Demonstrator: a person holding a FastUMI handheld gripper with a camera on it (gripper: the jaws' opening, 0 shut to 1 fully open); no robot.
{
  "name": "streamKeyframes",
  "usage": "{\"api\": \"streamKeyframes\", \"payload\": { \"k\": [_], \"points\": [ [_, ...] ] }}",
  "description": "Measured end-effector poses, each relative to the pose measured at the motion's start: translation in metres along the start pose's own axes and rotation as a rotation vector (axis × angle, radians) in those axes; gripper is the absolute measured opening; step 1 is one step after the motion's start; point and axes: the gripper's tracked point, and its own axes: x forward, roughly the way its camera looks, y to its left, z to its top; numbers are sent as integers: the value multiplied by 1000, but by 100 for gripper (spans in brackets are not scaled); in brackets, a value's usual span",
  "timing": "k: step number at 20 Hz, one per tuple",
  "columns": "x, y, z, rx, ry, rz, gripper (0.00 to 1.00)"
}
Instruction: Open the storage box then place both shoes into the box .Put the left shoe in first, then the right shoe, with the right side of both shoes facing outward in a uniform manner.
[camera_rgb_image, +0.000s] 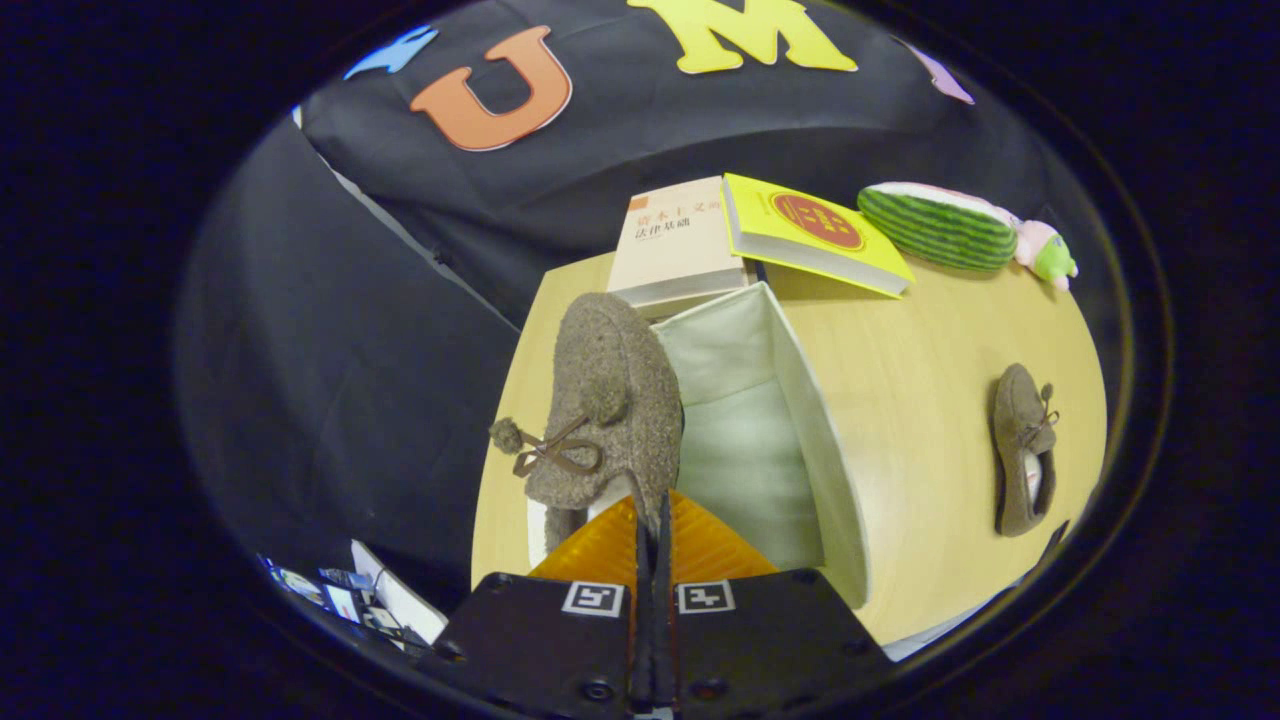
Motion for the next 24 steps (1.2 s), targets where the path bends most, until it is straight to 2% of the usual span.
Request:
{"api": "streamKeyframes", "payload": {
  "k": [5, 11, 13, 16, 17, 18, 20, 23, 24],
  "points": [
    [21, -1, -25, 36, -11, -36, 6],
    [25, 2, -39, 117, -71, -3, 7],
    [24, 2, -37, 89, -77, 4, 8],
    [20, -1, -31, 7, -119, -4, 16],
    [17, 0, -25, -41, -145, 0, 31],
    [12, -5, -21, -99, -171, -30, 45],
    [0, -18, -12, -158, -227, -87, 65],
    [-21, -22, -12, -185, -238, -69, 94],
    [-25, -32, -18, -166, -228, -74, 100]
  ]
}}
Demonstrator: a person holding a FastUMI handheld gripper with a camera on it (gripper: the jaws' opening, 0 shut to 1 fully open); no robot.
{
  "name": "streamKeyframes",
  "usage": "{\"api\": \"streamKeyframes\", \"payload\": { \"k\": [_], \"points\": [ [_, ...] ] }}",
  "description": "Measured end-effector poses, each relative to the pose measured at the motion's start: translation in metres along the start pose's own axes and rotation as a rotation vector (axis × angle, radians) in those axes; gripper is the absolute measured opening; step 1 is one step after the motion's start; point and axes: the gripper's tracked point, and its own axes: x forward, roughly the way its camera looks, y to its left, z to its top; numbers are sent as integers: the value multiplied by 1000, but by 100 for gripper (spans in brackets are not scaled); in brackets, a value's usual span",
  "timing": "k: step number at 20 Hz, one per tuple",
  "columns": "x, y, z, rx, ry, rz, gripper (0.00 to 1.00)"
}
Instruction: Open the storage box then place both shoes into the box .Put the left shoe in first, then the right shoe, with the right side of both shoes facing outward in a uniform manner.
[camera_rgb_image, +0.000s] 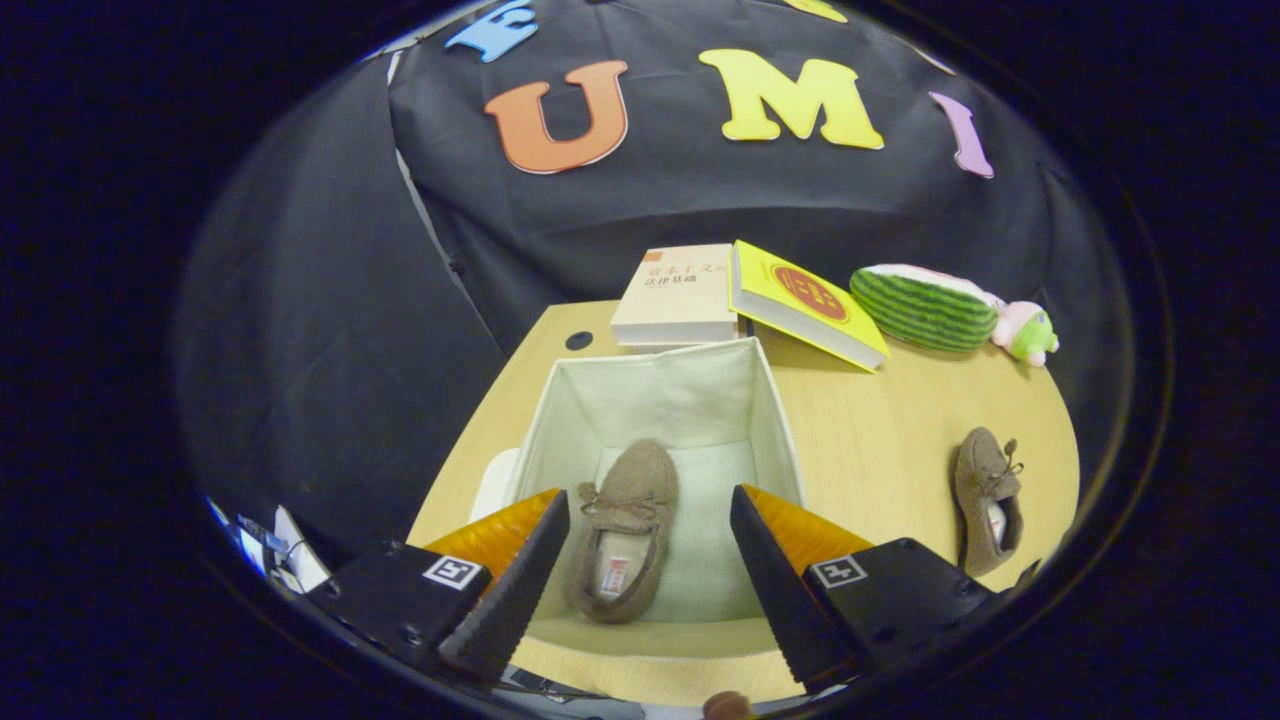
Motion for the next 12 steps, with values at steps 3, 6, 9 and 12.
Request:
{"api": "streamKeyframes", "payload": {
  "k": [3, 6, 9, 12],
  "points": [
    [-15, -37, 2, 13, 7, -50, 100],
    [-31, -74, -2, 9, 7, -80, 100],
    [-47, -132, -7, 3, -11, -153, 100],
    [-55, -190, -16, 22, -3, -199, 100]
  ]
}}
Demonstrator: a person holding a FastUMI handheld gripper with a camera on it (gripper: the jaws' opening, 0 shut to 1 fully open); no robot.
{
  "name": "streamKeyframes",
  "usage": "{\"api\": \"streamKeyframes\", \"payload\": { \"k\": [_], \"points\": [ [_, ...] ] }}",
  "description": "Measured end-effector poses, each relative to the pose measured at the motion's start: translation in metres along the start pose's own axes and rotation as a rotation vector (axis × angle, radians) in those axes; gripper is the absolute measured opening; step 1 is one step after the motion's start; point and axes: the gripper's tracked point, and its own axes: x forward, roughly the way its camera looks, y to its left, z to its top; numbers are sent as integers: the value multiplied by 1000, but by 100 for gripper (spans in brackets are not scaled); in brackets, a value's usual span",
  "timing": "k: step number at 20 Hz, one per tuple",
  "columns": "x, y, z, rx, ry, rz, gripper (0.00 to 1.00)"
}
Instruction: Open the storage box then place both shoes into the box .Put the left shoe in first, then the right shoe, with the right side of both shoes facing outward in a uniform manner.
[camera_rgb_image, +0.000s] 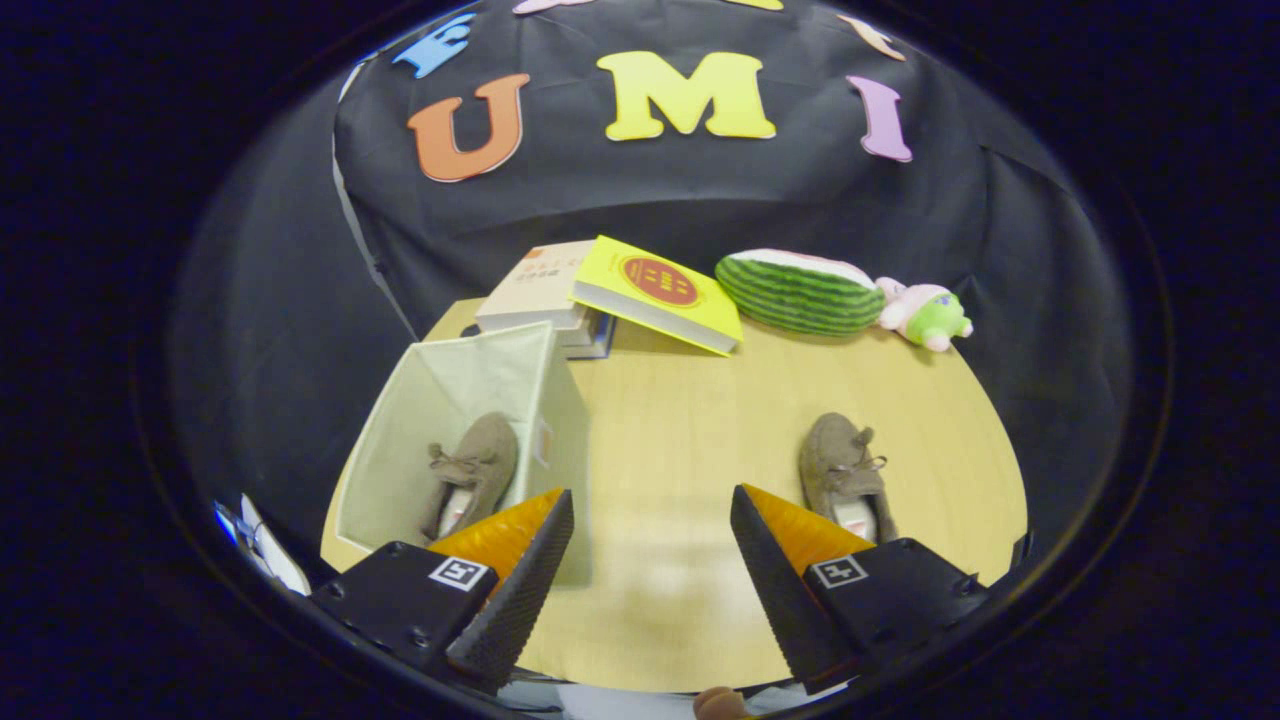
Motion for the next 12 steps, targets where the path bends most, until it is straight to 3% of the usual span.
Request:
{"api": "streamKeyframes", "payload": {
  "k": [7, 12],
  "points": [
    [22, -108, -24, 68, 70, -58, 100],
    [54, -175, -55, 41, 179, -185, 100]
  ]
}}
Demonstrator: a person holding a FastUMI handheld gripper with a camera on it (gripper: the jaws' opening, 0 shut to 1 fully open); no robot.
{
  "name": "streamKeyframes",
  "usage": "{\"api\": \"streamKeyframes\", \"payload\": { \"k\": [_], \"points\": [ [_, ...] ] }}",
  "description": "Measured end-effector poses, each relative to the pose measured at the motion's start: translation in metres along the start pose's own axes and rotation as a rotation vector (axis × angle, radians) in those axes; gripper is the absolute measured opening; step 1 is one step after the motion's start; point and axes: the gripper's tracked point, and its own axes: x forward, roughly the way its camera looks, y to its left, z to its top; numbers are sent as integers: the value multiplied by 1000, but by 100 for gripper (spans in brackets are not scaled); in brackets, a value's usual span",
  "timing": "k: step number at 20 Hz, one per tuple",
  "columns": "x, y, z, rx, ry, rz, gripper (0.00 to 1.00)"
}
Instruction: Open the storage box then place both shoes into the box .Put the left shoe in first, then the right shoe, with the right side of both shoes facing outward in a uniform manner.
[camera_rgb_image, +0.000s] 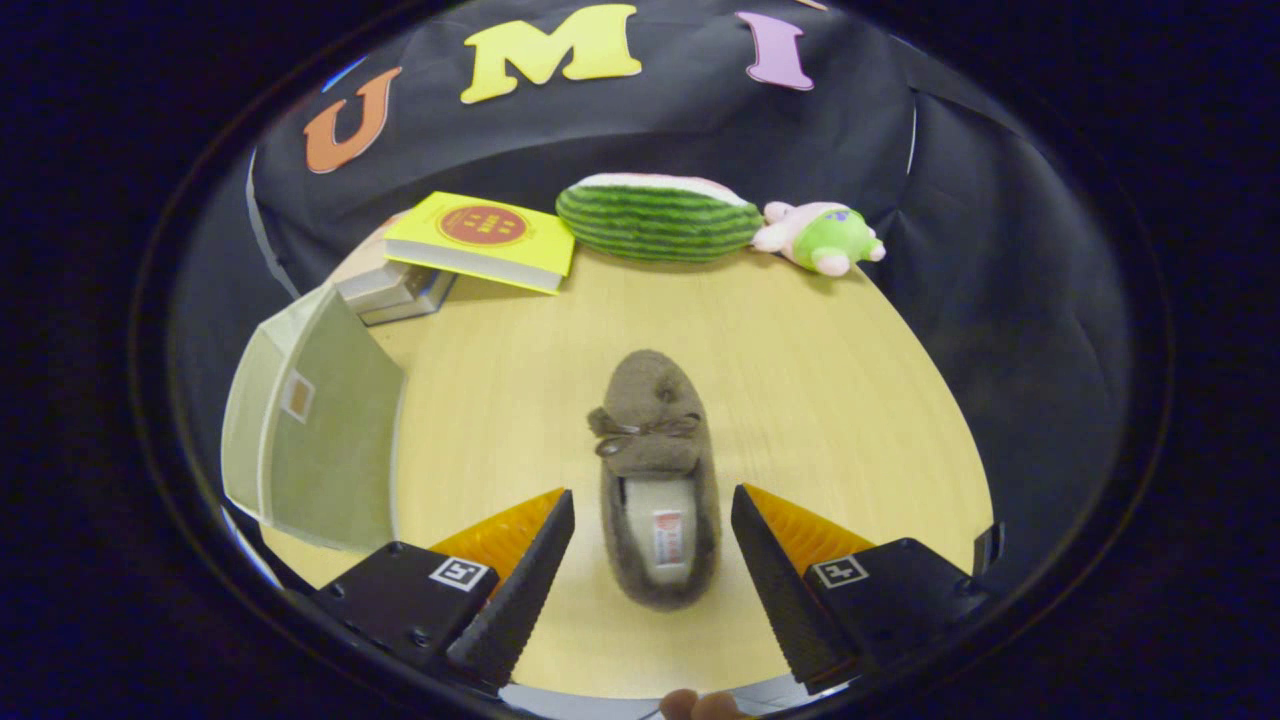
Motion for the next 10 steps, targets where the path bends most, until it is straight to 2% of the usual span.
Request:
{"api": "streamKeyframes", "payload": {
  "k": [3, 6, 8, 10],
  "points": [
    [18, -23, 1, -4, 29, -45, 100],
    [44, -32, -4, -7, 83, -49, 98],
    [63, -36, -12, 10, 128, -43, 83],
    [73, -26, -9, 28, 139, 6, 75]
  ]
}}
